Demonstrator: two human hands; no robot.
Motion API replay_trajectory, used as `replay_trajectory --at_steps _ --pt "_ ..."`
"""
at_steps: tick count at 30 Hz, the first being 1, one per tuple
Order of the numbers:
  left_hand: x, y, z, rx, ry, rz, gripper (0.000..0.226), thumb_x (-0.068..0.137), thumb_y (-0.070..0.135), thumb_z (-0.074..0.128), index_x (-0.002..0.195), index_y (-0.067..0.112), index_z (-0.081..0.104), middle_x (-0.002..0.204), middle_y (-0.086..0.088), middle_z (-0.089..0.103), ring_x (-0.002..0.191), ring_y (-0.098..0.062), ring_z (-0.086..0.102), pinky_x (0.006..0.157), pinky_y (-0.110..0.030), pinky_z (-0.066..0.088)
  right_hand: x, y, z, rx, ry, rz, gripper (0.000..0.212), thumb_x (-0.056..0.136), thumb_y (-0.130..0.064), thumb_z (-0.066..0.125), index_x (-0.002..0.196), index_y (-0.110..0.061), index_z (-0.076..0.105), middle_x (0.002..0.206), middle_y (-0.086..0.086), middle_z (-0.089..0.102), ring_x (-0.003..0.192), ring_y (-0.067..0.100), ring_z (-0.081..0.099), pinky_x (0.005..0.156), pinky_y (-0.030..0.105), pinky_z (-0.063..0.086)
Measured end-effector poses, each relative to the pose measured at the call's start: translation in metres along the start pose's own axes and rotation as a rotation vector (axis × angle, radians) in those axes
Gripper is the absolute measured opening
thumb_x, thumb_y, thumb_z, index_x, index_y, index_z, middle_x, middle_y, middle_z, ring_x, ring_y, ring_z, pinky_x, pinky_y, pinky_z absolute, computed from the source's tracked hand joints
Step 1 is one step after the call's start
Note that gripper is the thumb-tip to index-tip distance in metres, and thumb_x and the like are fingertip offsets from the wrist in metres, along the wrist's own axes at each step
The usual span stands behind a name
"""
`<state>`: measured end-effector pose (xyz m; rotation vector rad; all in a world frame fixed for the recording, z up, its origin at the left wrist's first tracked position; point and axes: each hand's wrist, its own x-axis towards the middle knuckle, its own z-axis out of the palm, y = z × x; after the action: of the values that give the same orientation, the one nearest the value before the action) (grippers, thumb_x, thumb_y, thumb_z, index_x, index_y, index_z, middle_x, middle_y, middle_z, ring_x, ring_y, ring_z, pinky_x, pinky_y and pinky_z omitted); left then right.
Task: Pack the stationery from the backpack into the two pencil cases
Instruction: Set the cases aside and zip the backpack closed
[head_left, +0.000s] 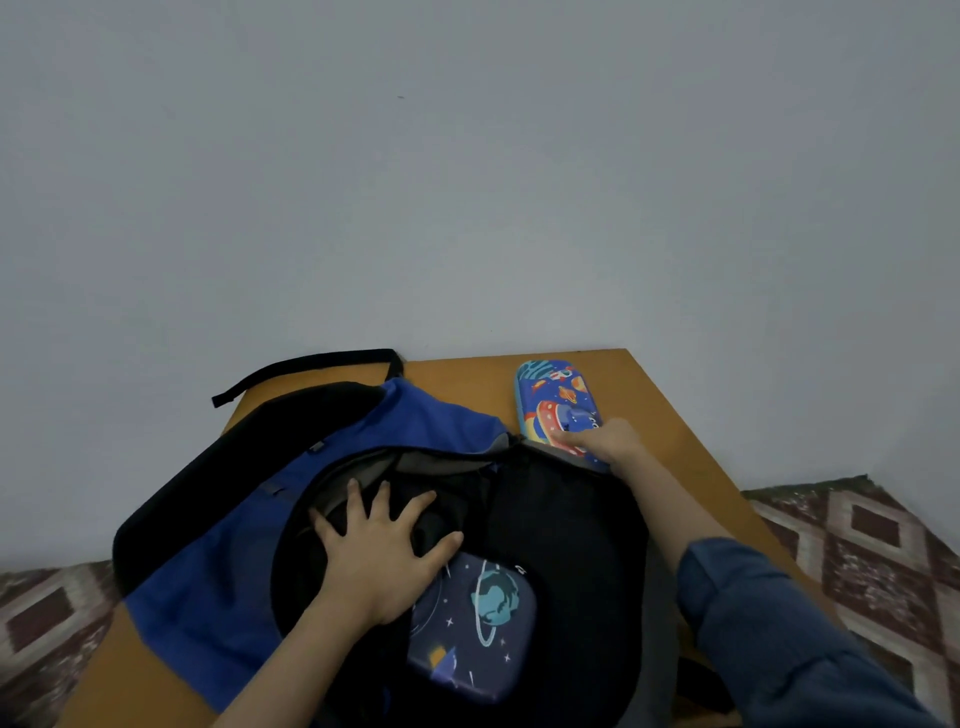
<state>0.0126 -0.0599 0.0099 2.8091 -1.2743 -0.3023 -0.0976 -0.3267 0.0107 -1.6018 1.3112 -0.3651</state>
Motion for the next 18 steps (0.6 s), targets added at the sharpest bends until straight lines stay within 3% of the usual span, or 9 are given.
replay_trajectory --at_steps 4,7,11,13,15,18 --pt "-0.001 -0.001 0.001 0.003 0.009 0.012 0.101 0.049 0.083 -0.006 0.142 0.048 0.014 0.158 -0.004 0.005 0.143 -0.033 -0.014 0.107 -0.065 -0.006 0.002 -0.006 0.001 0.168 -0.085 0.076 0.065 0.064 -0.020 0.086 0.116 0.003 0.055 0.112 0.012 0.060 0.105 0.031 0.059 0.080 0.036 0.051" --pt "0.000 -0.001 0.001 -0.010 0.015 0.017 0.103 0.048 0.083 -0.008 0.142 0.048 0.016 0.158 -0.004 0.005 0.143 -0.032 -0.014 0.107 -0.066 -0.006 0.005 -0.007 0.002 0.247 -0.011 0.033 0.061 0.064 -0.014 0.085 0.114 0.003 0.053 0.106 0.011 0.059 0.098 0.031 0.060 0.066 0.034 0.052" --pt "-0.003 0.000 -0.002 -0.024 -0.002 0.015 0.081 0.070 0.079 0.005 0.142 0.045 0.020 0.158 -0.004 0.006 0.143 -0.033 -0.015 0.107 -0.065 -0.007 0.003 0.000 -0.004 0.179 0.174 -0.117 0.063 0.052 -0.028 0.088 0.102 -0.012 0.053 0.107 0.008 0.065 0.096 0.029 0.063 0.086 0.045 0.054" --pt "-0.004 0.001 -0.004 -0.034 0.004 0.018 0.066 0.082 0.073 0.013 0.141 0.044 0.025 0.158 -0.003 0.007 0.143 -0.034 -0.015 0.106 -0.066 -0.008 -0.009 0.001 -0.016 0.266 0.200 -0.155 0.071 0.045 -0.039 0.086 0.103 -0.015 0.052 0.109 0.009 0.066 0.092 0.027 0.066 0.085 0.045 0.056" --pt "-0.004 0.000 -0.004 -0.041 0.005 0.025 0.059 0.089 0.067 0.017 0.140 0.042 0.029 0.157 -0.002 0.010 0.143 -0.034 -0.015 0.106 -0.066 -0.008 -0.030 -0.003 -0.032 0.404 0.200 -0.203 0.071 0.059 -0.029 0.086 0.114 -0.008 0.046 0.112 0.012 0.063 0.086 0.025 0.066 0.074 0.037 0.060" --pt "-0.003 0.001 -0.005 -0.080 0.018 0.029 0.058 0.092 0.063 0.019 0.141 0.036 0.034 0.156 0.002 0.016 0.144 -0.032 -0.011 0.106 -0.066 -0.007 -0.066 0.003 -0.065 0.586 0.116 -0.203 0.054 0.077 -0.017 0.075 0.116 -0.007 0.038 0.107 0.014 0.061 0.070 0.017 0.066 0.050 0.026 0.058"
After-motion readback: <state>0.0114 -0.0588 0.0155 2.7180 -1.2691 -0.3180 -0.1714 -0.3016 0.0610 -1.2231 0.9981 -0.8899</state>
